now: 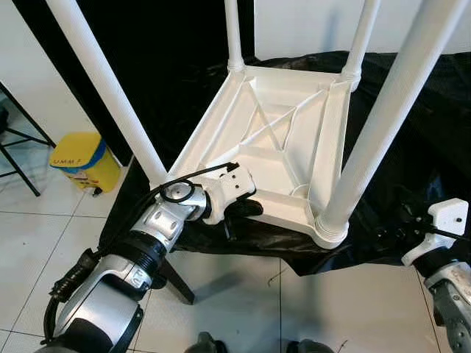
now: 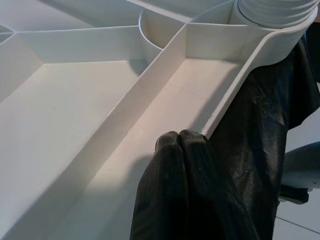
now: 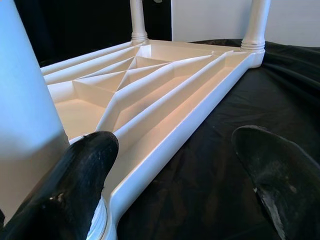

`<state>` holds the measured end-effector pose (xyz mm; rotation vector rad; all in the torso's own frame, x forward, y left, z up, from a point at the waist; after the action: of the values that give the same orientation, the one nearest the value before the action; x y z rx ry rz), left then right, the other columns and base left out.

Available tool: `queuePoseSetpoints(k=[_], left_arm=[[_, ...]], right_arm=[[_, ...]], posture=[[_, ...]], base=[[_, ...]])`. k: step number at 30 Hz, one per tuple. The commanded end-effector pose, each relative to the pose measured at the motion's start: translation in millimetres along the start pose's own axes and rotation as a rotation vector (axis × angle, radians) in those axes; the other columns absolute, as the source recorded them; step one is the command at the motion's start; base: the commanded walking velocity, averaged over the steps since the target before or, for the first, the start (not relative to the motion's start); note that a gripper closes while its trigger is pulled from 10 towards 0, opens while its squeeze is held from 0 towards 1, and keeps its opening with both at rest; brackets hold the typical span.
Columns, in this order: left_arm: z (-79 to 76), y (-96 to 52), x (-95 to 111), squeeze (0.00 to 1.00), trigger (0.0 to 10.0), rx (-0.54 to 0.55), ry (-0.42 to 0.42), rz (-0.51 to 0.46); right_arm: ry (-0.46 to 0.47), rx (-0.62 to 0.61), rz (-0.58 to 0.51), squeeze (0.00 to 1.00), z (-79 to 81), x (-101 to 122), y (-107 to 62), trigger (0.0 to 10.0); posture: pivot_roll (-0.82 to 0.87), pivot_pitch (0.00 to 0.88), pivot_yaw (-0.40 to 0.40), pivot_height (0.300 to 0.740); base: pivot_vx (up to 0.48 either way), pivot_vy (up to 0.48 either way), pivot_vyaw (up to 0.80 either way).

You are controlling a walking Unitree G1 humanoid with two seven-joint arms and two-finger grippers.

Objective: Building children table

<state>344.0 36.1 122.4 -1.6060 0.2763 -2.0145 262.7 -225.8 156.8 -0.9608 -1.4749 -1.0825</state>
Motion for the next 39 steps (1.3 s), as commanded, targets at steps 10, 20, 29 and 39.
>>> queuePoseSetpoints(k=[10,20,29,39], left_arm=[[-0.6,-5.4,-8,1.00,10.0,-0.019,-0.075,-0.019],[-9.3,-14.2,9,1.00,10.0,-0.092,-0.047,-0.114],[-19.5,-20.8,17,0.00,10.0,-0.149,-0.023,-0.158],[-21.9,-9.9,-11,0.00,10.0,-0.115,-0.013,0.002]], right_arm=[[0.009,-0.006,0.010,0.00,2.0,-1,0.3,10.0],[0.010,-0.003,0.011,0.00,3.1,-2,0.8,10.0],[0.009,0.003,0.012,0.00,3.8,-2,2.4,10.0],[0.000,0.004,0.010,0.00,3.0,-1,3.2,10.0]], posture=[[-0.10,0.111,0.087,0.740],[-0.10,0.104,0.088,0.740],[-0.10,0.100,0.083,0.740],[-0.11,0.105,0.090,0.740]], base=[[0.000,0.000,0.00],[0.000,0.000,0.00],[0.000,0.000,0.00],[0.000,0.000,0.00]])
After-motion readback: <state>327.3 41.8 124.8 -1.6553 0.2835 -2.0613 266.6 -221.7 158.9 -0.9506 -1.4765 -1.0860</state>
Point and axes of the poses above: a point about 5 cm out from each wrist's last joint towards the gripper, its own y axis pointing out of the wrist towards the gripper, its own x axis along the axis of the wrist's last joint, z = x × y, the point moved 4 cm from there along y, pointing out of the wrist towards the gripper, and after that the axes turned 2 degrees about y, right-handed, at the moved point
